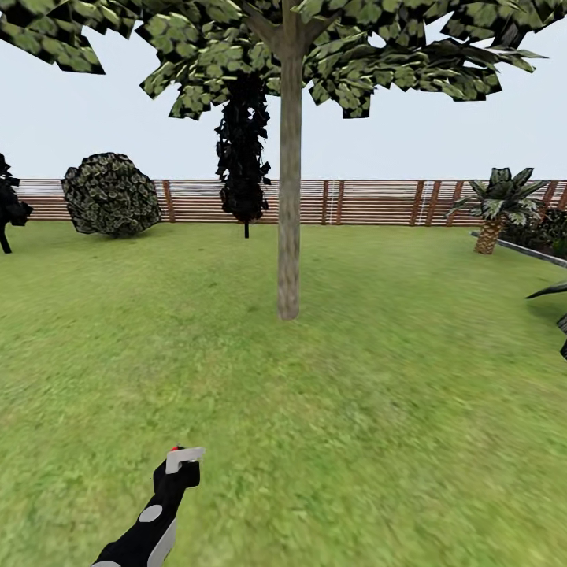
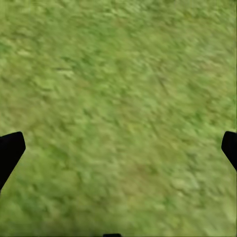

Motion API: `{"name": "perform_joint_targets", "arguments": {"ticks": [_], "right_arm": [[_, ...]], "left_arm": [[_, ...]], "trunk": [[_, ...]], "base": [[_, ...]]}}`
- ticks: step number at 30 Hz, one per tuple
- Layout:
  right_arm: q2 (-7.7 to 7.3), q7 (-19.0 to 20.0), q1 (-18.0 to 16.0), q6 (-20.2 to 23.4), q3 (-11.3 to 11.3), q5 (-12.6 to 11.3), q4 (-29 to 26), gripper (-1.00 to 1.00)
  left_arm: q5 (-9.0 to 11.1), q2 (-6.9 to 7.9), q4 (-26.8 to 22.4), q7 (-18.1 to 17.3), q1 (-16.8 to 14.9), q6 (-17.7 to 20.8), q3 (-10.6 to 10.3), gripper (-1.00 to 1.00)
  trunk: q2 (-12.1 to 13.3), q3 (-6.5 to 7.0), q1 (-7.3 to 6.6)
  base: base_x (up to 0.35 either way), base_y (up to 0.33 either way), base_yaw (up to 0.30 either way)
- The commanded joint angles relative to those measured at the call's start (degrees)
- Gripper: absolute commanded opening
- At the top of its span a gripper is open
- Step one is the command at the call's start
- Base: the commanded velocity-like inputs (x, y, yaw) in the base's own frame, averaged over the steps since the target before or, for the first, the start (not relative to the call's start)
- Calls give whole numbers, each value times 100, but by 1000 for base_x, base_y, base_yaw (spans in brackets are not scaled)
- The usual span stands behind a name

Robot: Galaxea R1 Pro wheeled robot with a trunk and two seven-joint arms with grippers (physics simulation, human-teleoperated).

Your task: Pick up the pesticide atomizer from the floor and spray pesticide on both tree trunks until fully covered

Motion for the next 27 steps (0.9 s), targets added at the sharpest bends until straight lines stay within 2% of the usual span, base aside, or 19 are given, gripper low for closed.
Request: {"name": "perform_joint_targets", "arguments": {"ticks": [1,12,27], "right_arm": [[3,-27,-5,-16,-30,60,5,100],[1,-27,-5,-16,-30,60,5,100],[2,-27,-5,-16,-30,60,5,100]], "left_arm": [[12,-4,6,-8,-5,-20,23,-100],[12,-4,6,-8,-5,-20,23,-100],[12,-4,6,-8,-5,-20,23,-100]], "trunk": [[-10,-10,7],[-10,-10,7],[-10,-10,7]], "base": [[350,0,0],[350,-34,0],[325,-138,0]]}}
